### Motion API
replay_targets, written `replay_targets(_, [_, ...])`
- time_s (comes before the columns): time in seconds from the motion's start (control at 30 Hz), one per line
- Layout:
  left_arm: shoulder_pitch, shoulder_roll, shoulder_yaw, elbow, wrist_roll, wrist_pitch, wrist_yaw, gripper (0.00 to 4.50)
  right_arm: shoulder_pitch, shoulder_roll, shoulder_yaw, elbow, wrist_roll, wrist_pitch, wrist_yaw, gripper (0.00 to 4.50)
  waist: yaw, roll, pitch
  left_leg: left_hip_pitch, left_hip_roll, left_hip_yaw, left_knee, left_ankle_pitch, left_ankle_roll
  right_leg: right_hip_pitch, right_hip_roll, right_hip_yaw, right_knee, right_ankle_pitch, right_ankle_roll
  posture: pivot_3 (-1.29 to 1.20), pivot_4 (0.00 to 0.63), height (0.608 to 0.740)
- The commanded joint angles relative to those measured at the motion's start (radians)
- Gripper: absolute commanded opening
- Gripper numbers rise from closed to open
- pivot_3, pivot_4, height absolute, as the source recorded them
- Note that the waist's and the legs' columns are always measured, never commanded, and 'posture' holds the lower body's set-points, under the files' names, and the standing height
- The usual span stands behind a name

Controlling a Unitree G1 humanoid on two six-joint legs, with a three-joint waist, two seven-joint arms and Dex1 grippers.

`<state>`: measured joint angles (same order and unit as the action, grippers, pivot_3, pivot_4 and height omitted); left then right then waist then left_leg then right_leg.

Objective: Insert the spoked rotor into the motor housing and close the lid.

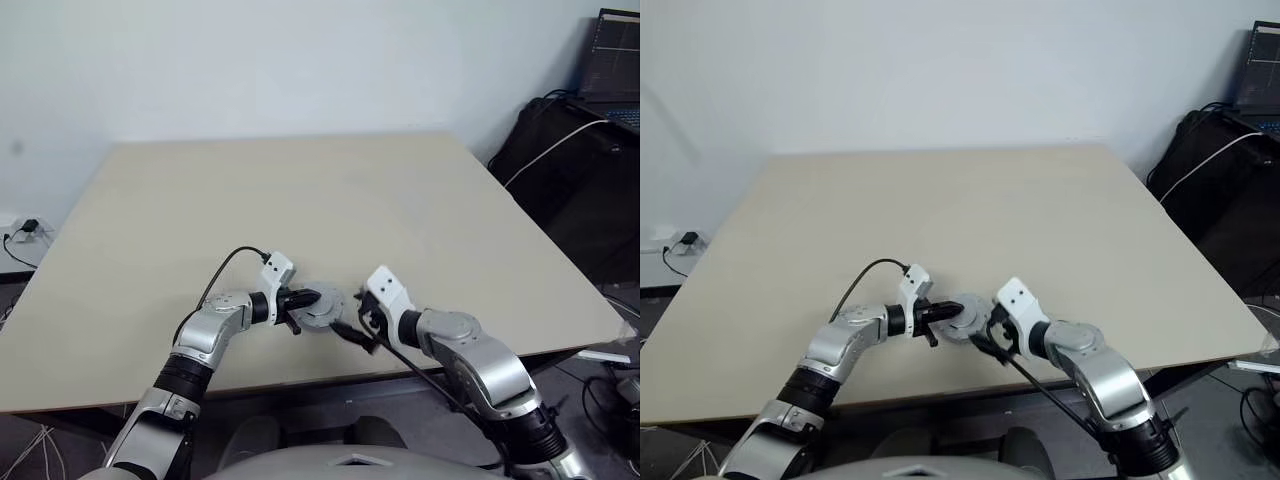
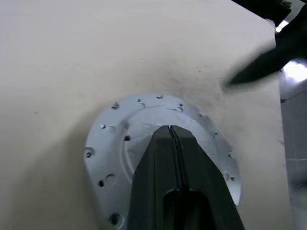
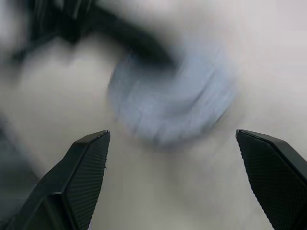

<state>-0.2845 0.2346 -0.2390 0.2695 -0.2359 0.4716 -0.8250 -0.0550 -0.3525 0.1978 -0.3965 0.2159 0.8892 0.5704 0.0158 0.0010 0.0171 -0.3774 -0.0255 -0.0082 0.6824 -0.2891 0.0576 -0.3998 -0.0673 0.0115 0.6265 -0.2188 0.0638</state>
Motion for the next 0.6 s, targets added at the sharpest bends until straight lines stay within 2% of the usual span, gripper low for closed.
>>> replay_targets(0.03, [0.007, -0.001, -0.017, 0.001, 0.015, 0.015, 0.004, 0.0, -0.009, 0.107, -0.118, 0.047, 0.064, 0.052, -0.093, 4.48, 0.0, 0.0, 0.0, 0.0, 0.0, 0.0, 0.0, 0.0, 0.0, 0.0, 0.0, 0.0, 0.0, 0.0, 0.0, 0.0, 0.0, 0.74])
replay_targets(0.27, [0.016, 0.006, -0.016, -0.01, 0.014, 0.021, 0.004, 0.0, -0.032, 0.272, -0.221, 0.172, 0.149, 0.137, -0.181, 4.48, -0.001, 0.002, 0.0, -0.001, -0.002, 0.0, -0.002, -0.001, 0.0, -0.002, -0.006, 0.0, 0.0, 0.003, -0.005, 0.0, 0.0, 0.74])
replay_targets(0.6, [0.037, 0.017, -0.01, -0.037, 0.012, 0.03, 0.008, 0.0, -0.075, 0.366, -0.336, 0.276, 0.261, 0.213, -0.23, 4.48, -0.005, 0.004, 0.0, -0.002, -0.002, 0.001, -0.004, -0.003, -0.004, -0.004, -0.007, 0.001, 0.0, 0.003, -0.006, 0.0, 0.0, 0.74])
